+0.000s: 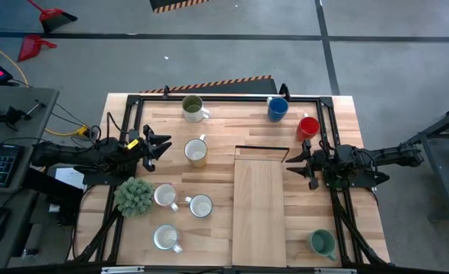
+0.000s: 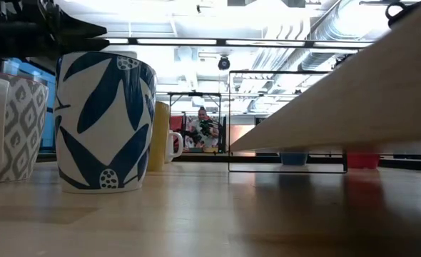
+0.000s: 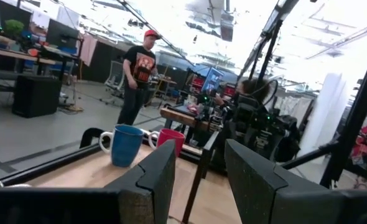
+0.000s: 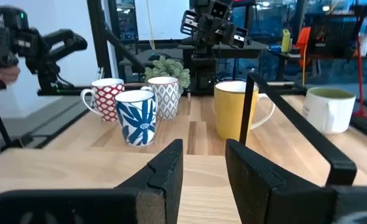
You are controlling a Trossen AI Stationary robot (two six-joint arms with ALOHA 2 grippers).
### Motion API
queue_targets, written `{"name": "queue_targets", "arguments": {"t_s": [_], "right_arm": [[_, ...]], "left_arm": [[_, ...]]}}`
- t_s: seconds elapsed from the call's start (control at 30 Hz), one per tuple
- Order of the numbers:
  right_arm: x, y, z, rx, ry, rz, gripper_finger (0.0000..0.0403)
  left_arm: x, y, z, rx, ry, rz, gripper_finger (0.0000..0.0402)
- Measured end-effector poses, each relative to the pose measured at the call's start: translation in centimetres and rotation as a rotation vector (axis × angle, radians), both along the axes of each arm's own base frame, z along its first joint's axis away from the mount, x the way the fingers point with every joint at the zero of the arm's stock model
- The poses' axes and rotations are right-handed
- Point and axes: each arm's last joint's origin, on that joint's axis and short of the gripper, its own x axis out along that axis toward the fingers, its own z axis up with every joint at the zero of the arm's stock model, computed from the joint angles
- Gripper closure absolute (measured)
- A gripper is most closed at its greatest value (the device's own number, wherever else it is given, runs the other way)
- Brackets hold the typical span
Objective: Place coffee mugs
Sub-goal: Put the blue mug on the shelf
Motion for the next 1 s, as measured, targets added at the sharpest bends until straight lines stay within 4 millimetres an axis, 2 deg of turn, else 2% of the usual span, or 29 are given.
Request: {"name": "queue_targets", "arguments": {"t_s": [0.3,0.5,0.7,0.9,1.0], "right_arm": [[0.0,0.0,0.0,0.074,0.006,0.003,0.0295],[0.0,0.0,0.0,0.173,0.011,-0.008,0.0295],[0.0,-0.1,0.3,0.188,-0.02,-0.019,0.0295],[0.0,-0.4,0.7,0.207,-0.07,-0.123,0.0295],[-0.1,-0.7,1.5,0.24,-0.131,-0.216,0.0295]], "left_arm": [[0.0,0.0,0.0,-0.019,-0.009,-0.006,0.0273],[-0.1,0.0,0.3,-0.105,-0.06,-0.008,0.0273],[-0.2,0.1,0.6,-0.135,-0.106,0.011,0.0273],[-0.2,0.2,0.6,-0.081,-0.089,0.033,0.0273],[-0.4,0.3,1.6,-0.06,-0.101,0.078,0.0273]]}}
